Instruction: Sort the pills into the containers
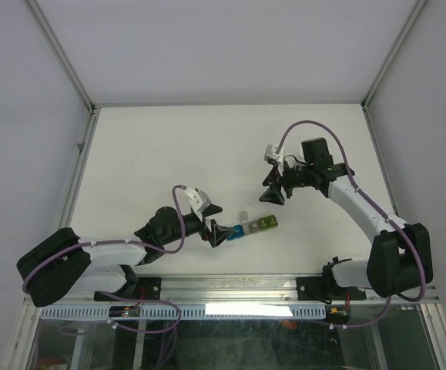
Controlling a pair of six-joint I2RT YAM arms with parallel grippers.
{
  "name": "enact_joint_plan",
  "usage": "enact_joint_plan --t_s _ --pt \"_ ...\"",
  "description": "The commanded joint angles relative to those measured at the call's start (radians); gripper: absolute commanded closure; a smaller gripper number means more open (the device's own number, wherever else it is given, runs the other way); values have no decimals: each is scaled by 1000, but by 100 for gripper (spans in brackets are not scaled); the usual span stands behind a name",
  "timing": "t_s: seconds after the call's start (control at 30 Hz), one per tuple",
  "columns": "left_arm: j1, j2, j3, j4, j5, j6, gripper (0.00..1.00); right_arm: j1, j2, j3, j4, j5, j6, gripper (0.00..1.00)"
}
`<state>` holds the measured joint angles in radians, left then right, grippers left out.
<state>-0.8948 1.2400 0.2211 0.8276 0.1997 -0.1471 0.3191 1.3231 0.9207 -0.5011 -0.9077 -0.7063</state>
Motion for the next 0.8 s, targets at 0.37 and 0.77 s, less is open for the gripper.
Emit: enact_joint_plan --t_s 0.37,0.77 --pt "20 -94 155 49 144 -360 6 -287 -301 81 -133 197 102 27" --pt "21 -148 192 25 68 -429 1 -817 -347 136 -484 277 -295 22"
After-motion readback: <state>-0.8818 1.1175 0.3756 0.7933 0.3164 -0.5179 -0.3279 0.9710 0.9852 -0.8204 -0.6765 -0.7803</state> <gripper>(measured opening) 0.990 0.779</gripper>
